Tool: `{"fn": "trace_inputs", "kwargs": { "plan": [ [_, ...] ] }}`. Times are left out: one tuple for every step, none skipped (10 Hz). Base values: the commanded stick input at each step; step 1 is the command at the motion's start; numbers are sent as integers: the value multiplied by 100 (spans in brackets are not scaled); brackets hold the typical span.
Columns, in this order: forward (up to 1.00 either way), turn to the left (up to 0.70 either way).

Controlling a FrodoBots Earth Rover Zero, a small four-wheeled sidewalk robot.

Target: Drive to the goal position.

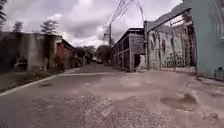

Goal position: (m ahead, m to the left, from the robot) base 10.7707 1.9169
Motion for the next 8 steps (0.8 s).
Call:
{"fn": "trace_inputs", "kwargs": {
  "plan": [
    [50, 0],
    [50, 0],
    [50, 0],
    [50, 20],
    [50, 44],
    [50, 50],
    [50, 38],
    [50, 22]
  ]
}}
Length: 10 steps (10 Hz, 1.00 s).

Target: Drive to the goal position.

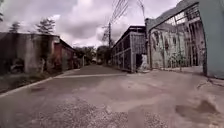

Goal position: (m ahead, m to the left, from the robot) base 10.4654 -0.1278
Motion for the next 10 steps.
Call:
{"fn": "trace_inputs", "kwargs": {
  "plan": [
    [50, 6],
    [50, 0],
    [50, 0],
    [50, 0],
    [50, 0],
    [50, 0],
    [50, 0],
    [50, 0],
    [50, 0],
    [50, 0]
  ]
}}
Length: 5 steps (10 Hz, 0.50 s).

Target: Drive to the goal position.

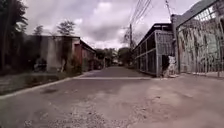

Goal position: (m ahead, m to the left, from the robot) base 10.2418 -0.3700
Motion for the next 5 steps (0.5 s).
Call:
{"fn": "trace_inputs", "kwargs": {
  "plan": [
    [50, 0],
    [50, 0],
    [50, 0],
    [50, 0],
    [50, 0]
  ]
}}
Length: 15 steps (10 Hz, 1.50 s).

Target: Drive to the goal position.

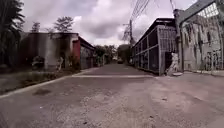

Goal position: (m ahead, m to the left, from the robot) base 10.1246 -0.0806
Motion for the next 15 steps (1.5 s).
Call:
{"fn": "trace_inputs", "kwargs": {
  "plan": [
    [50, 0],
    [50, 0],
    [50, 0],
    [50, 0],
    [50, 0],
    [50, 0],
    [50, 0],
    [50, 0],
    [50, 0],
    [50, 0],
    [50, 0],
    [50, 0],
    [50, 0],
    [50, 0],
    [50, 0]
  ]
}}
